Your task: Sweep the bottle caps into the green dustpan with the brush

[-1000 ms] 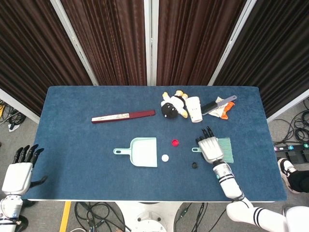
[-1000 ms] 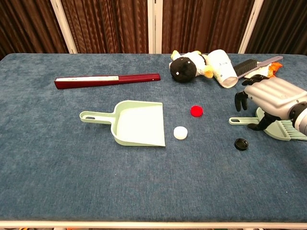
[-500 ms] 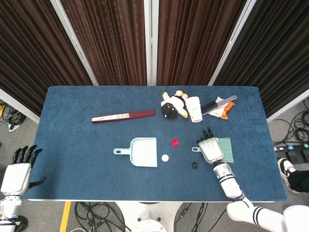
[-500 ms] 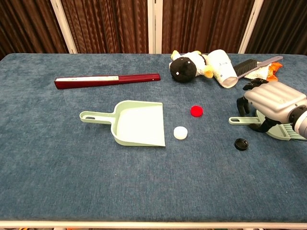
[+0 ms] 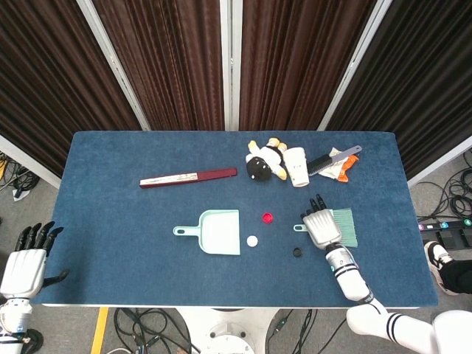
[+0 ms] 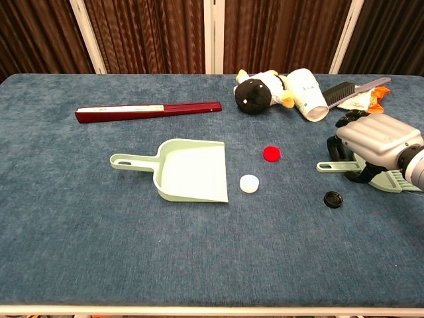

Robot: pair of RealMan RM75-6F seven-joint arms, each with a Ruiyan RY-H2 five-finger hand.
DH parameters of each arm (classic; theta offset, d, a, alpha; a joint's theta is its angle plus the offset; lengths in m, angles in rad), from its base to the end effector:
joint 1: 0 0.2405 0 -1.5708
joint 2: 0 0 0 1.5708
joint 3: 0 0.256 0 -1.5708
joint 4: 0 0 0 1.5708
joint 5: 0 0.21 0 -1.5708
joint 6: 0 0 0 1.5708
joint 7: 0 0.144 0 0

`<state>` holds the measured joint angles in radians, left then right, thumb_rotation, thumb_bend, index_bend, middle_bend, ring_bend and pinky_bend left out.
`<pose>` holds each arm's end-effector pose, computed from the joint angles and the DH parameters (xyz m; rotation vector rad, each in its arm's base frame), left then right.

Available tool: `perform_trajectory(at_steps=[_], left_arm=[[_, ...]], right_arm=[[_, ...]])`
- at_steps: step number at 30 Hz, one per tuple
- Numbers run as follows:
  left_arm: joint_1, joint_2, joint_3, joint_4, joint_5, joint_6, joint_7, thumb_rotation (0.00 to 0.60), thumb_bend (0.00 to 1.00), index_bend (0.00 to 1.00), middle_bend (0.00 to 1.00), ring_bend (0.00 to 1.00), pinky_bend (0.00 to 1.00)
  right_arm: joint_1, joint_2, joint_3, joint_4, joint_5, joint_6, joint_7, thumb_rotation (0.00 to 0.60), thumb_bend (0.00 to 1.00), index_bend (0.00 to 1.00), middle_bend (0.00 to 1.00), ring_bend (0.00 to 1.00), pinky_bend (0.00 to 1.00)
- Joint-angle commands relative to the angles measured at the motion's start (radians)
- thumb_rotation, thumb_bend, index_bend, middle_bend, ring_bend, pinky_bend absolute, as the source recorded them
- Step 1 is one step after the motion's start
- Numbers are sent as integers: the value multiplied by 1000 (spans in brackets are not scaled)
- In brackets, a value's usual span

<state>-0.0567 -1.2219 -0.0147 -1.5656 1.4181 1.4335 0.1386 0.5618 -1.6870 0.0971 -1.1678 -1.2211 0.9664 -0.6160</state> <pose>-0.3311 0.1634 0.1221 -1.3841 -0.9597 -0.7272 -0.2471 -0.3154 -0.0457 1.9032 -0.6281 0.4962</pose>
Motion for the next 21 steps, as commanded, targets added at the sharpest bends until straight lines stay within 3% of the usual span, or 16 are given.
perform_trajectory(at_steps=[1,5,10,14,18,21], left_arm=[[-1,2,0,2,1,-2,0,600,147,141,61,1,45],[-18,12,-7,-2,18,-10,-3,600,147,141,61,2,45],[-68,36,-30,-23,50,-42,-35,600,146,141,61,1,48],[-154,61,-59,-60,68,-140,-92,600,141,157,64,4,58],[-251,56,-93,-73,39,-267,-84,600,139,313,224,124,128],[-332,34,-121,-80,-19,-391,-78,600,139,370,264,161,172]], right_arm=[[2,1,-1,-3,-1,1,3,600,317,564,514,176,55],[-2,20,1,-24,-17,22,33,600,374,642,580,229,78],[-5,84,14,-83,-34,47,75,600,401,668,597,236,81],[1,168,50,-170,-40,45,173,600,402,672,598,236,82],[6,244,88,-233,-57,53,293,600,402,676,600,236,86],[7,286,114,-250,-64,74,336,600,402,677,601,236,86]])
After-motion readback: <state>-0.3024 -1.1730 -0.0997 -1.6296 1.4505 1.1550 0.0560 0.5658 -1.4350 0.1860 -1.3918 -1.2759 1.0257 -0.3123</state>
